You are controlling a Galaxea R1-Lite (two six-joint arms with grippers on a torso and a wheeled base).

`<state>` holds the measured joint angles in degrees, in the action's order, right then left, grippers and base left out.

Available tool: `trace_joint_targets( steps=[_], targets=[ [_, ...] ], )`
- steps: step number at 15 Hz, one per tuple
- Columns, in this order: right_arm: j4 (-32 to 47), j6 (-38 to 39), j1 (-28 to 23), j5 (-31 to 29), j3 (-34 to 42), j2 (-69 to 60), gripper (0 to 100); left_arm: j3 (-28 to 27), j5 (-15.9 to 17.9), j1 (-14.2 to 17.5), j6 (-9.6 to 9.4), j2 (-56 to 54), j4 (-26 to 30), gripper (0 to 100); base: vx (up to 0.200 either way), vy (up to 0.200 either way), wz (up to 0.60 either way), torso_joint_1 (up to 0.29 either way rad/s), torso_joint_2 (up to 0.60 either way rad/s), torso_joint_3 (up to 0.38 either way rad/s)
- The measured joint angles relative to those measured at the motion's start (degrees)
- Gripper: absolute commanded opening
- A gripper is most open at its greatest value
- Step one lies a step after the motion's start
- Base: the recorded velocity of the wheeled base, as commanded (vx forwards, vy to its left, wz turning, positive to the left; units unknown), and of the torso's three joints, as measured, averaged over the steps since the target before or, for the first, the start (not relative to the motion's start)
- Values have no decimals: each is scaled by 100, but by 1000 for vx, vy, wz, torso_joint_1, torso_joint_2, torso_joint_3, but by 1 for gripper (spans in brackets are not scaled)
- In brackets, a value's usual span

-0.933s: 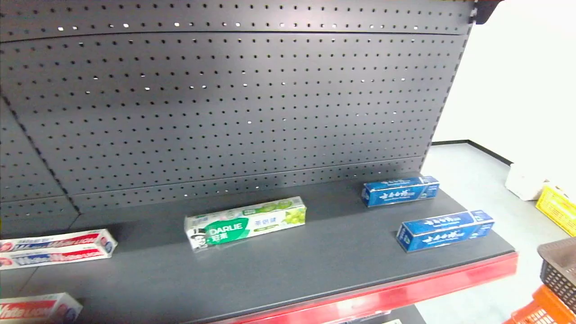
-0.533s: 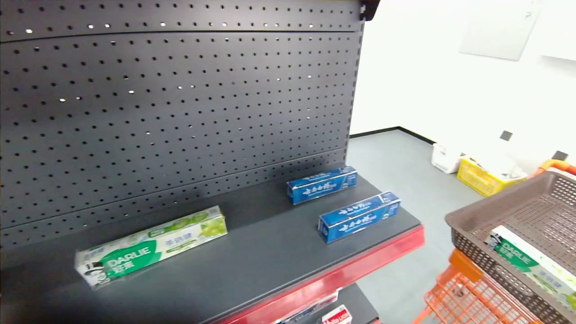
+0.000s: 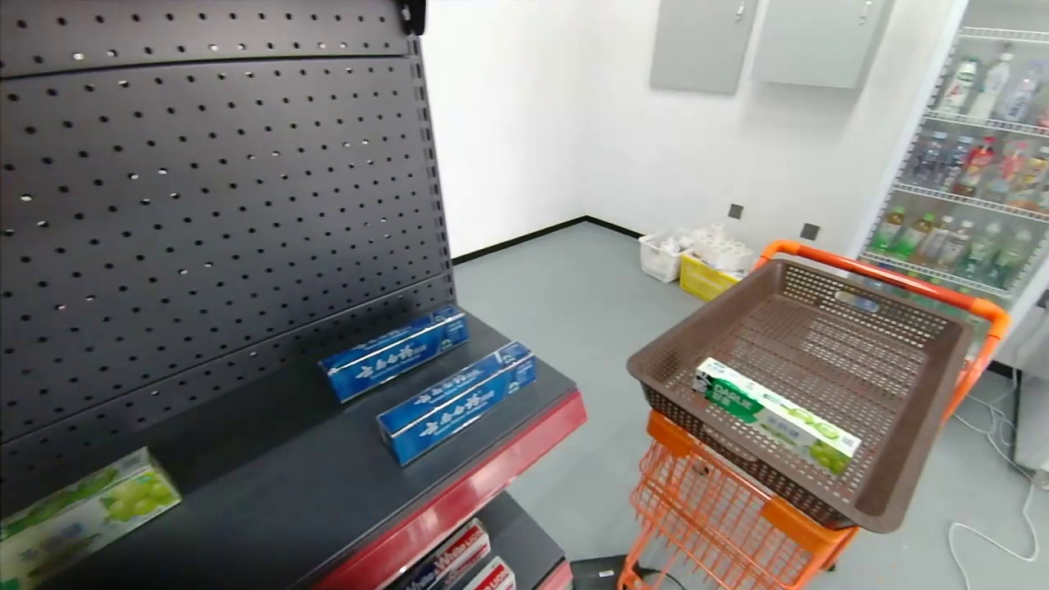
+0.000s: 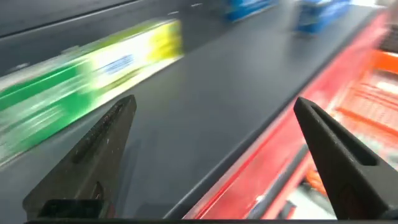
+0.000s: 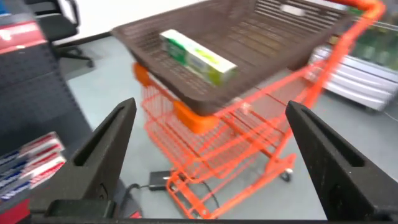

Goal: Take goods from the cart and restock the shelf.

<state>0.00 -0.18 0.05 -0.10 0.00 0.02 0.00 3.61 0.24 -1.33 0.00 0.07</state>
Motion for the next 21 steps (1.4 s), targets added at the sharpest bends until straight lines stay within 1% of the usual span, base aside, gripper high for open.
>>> trace_joint_targets(
  steps=[12, 15, 16, 18, 20, 21],
  targets=[
    [29, -33, 0, -20, -7, 5, 100, 0, 0, 0, 0, 2, 4, 100, 0, 0, 0, 0, 0, 0],
    [11, -110, -178, -101, -18, 355, 100, 0, 2, 0, -1, 2, 2, 100, 0, 0, 0, 0, 0, 0],
    [-32, -134, -246, -80, -112, 625, 100, 0, -2, 0, 7, 2, 2, 100, 0, 0, 0, 0, 0, 0],
    [-178, -83, -288, -20, -691, 1246, 100, 0, 0, 0, 7, 2, 2, 100, 0, 0, 0, 0, 0, 0],
    [-243, 399, -296, 252, -1093, 1932, 100, 0, 2, 0, 5, 0, 4, 100, 0, 0, 0, 0, 0, 0],
    [-256, 491, -296, 296, -1251, 2243, 100, 0, 2, 0, 2, 0, 2, 100, 0, 0, 0, 0, 0, 0]
  ],
)
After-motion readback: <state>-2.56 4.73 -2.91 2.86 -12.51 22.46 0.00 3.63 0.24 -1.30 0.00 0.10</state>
